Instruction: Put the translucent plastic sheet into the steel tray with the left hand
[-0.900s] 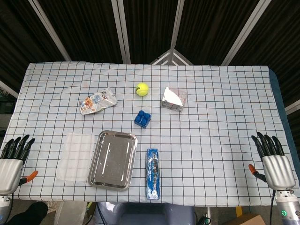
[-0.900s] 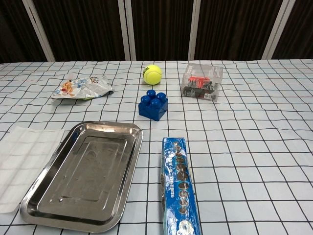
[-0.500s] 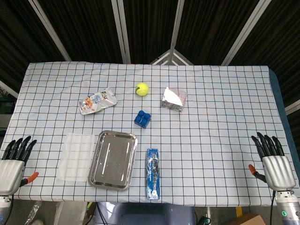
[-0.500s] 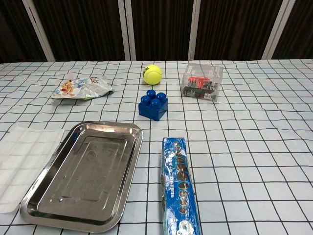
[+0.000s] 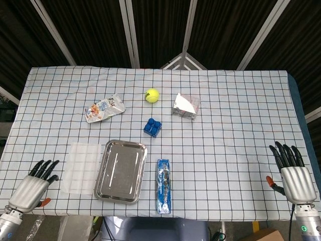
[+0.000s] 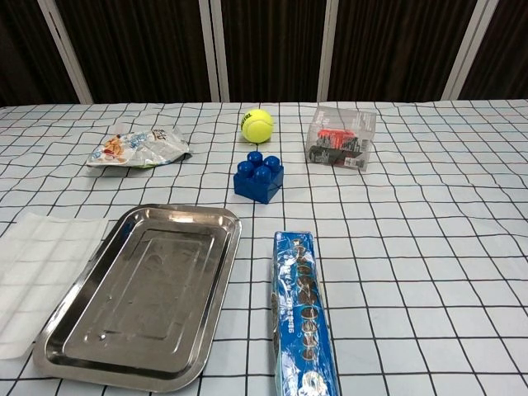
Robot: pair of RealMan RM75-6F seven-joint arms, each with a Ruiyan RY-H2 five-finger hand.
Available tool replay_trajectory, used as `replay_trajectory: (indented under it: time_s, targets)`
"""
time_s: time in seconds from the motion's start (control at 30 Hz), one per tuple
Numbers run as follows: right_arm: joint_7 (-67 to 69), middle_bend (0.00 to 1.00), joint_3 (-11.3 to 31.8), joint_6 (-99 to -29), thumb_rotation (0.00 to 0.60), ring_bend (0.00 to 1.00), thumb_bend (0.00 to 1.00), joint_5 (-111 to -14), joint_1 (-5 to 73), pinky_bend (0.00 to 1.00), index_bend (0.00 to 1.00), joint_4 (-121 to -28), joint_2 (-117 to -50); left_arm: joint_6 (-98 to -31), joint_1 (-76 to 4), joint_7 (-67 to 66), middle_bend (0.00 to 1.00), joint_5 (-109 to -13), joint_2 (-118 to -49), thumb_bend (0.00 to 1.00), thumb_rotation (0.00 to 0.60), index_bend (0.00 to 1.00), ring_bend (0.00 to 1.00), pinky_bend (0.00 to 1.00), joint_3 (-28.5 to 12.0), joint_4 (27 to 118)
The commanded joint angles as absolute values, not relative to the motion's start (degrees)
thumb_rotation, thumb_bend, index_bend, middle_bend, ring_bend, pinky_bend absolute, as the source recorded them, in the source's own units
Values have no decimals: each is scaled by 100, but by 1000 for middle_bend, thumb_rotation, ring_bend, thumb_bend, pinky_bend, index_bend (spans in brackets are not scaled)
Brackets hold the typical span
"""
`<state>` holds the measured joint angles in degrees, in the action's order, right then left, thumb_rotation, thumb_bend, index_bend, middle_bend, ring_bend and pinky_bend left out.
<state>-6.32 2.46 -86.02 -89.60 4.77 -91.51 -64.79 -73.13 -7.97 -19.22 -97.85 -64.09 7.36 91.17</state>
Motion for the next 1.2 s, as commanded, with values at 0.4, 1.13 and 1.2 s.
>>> replay_trajectory:
  time_s: [0.4,1.13,1.2]
  targets:
    - [-626,0,267,-8603,600,0,314,-8909,468,0,0,-9151,-6482,-6281,-1442,-2879,0,-9728,-6633,120,600,395,0,0,665,8725]
    - [-582,0,267,-8586,600,0,314,-8893,465,0,0,-9165,-6474,-5949,-1754,-2932,0,-9511,-7032,259,600,442,0,0,638,8605]
    - [-580,0,267,-8587,600,0,314,-8897,466,0,0,-9164,-6473,-5931,-1771,-2920,0,-9498,-7055,267,600,452,0,0,648,8588]
